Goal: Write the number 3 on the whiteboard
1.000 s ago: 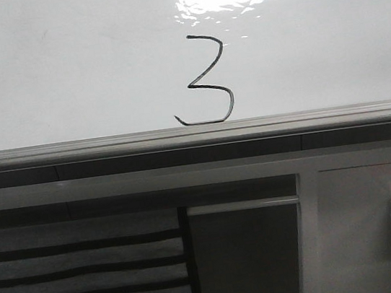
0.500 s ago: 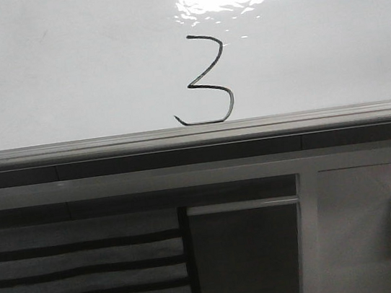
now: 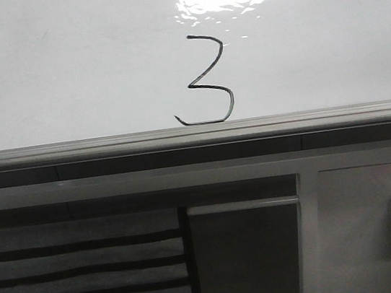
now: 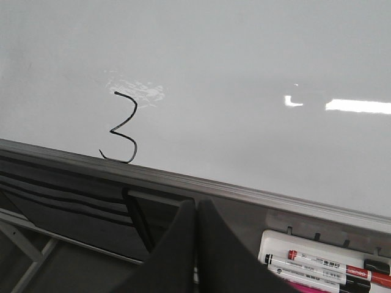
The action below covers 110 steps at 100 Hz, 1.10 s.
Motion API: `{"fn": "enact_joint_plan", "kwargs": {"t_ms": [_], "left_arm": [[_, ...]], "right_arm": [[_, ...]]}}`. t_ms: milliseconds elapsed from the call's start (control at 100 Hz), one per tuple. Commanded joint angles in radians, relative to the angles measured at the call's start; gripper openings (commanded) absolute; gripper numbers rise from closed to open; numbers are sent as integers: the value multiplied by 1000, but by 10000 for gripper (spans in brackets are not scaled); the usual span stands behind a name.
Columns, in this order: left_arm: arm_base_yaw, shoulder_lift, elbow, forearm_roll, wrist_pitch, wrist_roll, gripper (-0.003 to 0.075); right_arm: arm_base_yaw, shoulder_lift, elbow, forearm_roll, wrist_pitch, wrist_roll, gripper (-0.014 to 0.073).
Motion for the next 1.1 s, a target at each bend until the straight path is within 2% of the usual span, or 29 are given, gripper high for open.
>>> {"fn": "enact_joint_plan", "kwargs": {"t_ms": [0, 350, 390, 490, 540, 1090], "left_arm": [[17, -32, 3, -4, -69, -7, -18], [33, -31, 3, -55, -43, -23, -18], [33, -31, 3, 11, -34, -98, -18], [33, -31, 3, 354, -7, -417, -18], [33, -31, 3, 415, -5, -511, -18], [33, -31, 3, 415, -5, -515, -18]], "right_arm": [[-6, 14, -26, -18, -79, -1, -74], [-6, 14, -26, -18, -79, -1, -74], [-6, 14, -26, -18, -79, -1, -74], [-6, 14, -26, -18, -79, -1, -74], [-6, 14, -26, -18, -79, -1, -74], [-6, 14, -26, -18, -79, -1, -74]]}}
